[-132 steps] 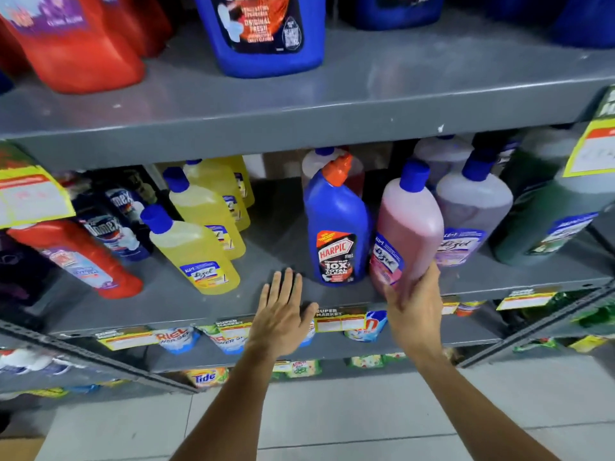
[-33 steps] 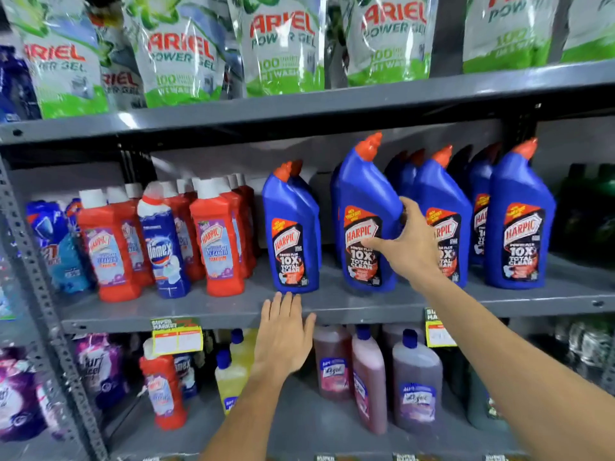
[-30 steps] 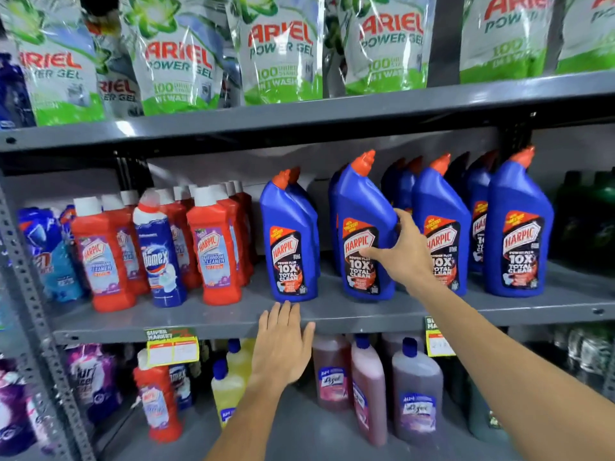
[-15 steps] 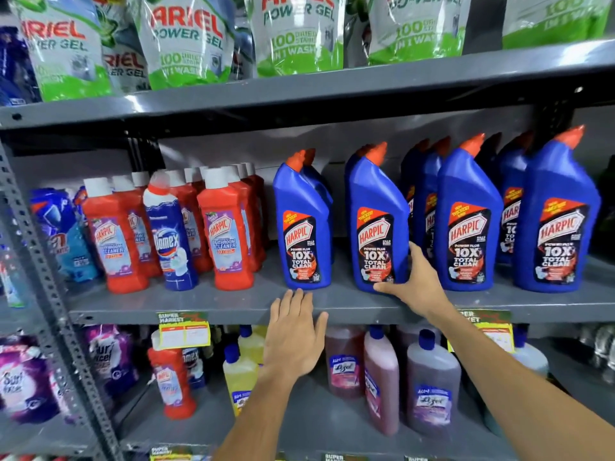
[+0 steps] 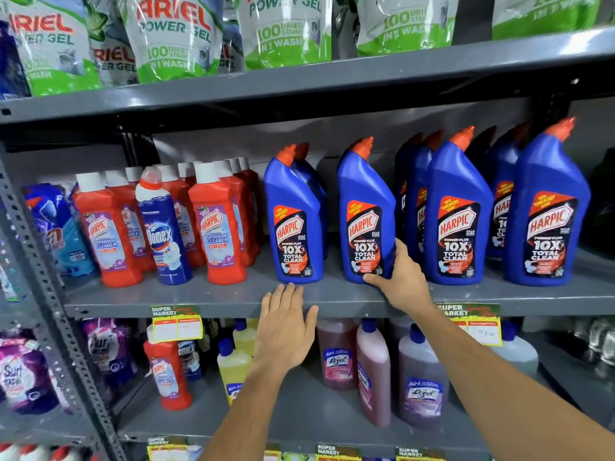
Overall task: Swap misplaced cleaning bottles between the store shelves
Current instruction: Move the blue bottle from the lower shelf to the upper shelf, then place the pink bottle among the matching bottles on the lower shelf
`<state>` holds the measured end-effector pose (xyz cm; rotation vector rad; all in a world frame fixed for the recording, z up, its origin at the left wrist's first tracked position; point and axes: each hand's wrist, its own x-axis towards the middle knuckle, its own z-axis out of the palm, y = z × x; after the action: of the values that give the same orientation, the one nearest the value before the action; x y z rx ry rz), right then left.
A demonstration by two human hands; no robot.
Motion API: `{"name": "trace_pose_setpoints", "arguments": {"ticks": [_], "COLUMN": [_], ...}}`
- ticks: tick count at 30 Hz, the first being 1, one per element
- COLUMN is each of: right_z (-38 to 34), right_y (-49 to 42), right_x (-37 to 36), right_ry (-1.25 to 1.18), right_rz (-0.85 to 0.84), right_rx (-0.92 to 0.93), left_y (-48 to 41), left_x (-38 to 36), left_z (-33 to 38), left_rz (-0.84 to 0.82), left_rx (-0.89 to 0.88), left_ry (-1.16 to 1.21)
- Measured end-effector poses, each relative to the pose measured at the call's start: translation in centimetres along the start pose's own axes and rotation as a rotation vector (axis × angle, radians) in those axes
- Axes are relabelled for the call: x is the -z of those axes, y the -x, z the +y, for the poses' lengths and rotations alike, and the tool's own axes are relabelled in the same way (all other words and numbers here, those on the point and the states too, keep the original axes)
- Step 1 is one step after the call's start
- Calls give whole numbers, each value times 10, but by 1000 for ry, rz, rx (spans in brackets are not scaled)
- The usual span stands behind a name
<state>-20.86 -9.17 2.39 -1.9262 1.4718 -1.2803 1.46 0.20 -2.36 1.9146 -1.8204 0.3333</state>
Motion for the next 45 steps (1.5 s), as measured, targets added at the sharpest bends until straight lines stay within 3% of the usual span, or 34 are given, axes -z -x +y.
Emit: {"name": "trace_pose_setpoints", "arguments": {"ticks": [12, 19, 25, 28, 31, 34, 38, 41, 45], "right_z": [0, 2, 4, 16, 38, 73, 117, 139, 173], "right_y": [2, 14, 58, 93, 123, 144, 153, 151, 148], "right_x": [-3, -1, -4, -19, -43, -71, -108, -126, -158], "right_ry": [44, 50, -196, -187, -150, -138, -60, -82, -49], "right_rz": [13, 106, 336, 490, 483, 310, 94, 66, 102], "right_rx": [6, 53, 135, 227, 238, 104, -147, -273, -407], "left_y": [1, -2, 5, 24, 55, 89, 122, 136, 137], "left_x": [1, 2, -3, -19, -52, -98, -165, -203, -246], "left_z": [1, -2, -13, -16, -21, -34, -65, -87, -107], "left_rz": [2, -35, 38, 171, 215, 102, -219, -416, -507], "left_rx": [-1, -24, -134, -191, -216, -202, -124, -93, -40], "left_ry": [13, 3, 3, 27, 64, 74, 20, -10, 18]}}
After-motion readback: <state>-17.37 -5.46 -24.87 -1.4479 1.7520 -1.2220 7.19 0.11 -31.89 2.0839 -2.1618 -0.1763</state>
